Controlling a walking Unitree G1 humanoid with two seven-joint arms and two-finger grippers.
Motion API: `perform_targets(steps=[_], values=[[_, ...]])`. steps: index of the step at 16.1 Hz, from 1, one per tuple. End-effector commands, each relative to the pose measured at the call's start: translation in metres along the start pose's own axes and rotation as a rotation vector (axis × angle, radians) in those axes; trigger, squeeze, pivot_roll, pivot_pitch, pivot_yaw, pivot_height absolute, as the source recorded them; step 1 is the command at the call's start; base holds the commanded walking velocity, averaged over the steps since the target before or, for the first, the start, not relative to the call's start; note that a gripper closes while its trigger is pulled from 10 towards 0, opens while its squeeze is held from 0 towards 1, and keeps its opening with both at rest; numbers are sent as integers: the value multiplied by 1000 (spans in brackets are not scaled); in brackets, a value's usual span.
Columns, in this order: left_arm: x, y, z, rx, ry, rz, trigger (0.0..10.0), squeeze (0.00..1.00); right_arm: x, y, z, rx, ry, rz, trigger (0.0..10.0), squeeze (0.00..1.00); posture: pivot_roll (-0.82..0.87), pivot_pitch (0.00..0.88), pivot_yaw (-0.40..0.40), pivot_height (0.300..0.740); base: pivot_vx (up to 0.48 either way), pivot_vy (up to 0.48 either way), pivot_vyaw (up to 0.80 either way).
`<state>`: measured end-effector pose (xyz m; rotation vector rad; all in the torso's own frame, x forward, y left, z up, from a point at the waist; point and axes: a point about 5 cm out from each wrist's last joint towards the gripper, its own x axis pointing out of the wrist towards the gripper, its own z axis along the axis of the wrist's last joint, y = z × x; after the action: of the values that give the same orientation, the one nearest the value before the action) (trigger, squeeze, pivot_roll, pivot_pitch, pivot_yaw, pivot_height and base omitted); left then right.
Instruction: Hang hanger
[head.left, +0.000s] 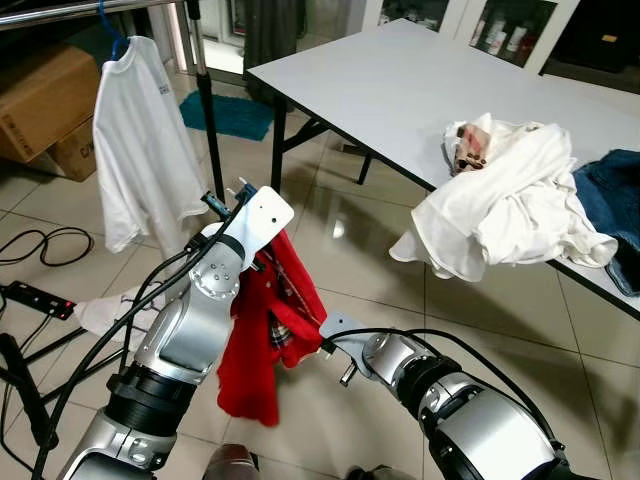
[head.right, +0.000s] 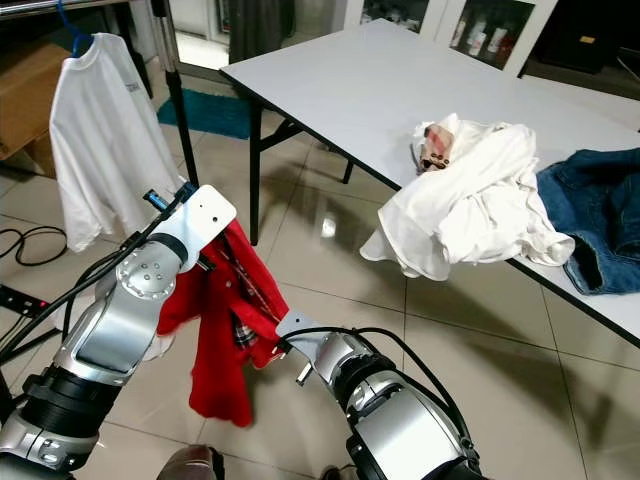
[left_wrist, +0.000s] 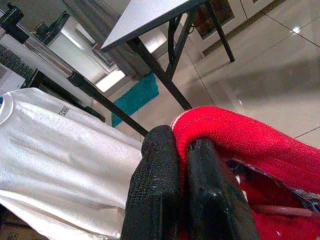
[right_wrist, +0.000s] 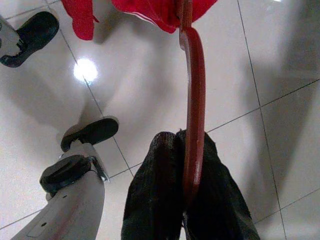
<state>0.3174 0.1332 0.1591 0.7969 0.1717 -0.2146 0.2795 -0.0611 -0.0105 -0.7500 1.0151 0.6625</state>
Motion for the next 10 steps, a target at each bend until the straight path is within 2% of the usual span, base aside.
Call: perform_targets(steps=[1,10], values=[[-2,8,17,1,-63,30,10000,0,-1,-4,2,1,2,-15,10000,0,195,61,-79,740,0,0,0],[-2,8,17,1,-63,30,10000,0,-1,-4,2,1,2,-15,10000,0,195,61,-79,740,0,0,0]])
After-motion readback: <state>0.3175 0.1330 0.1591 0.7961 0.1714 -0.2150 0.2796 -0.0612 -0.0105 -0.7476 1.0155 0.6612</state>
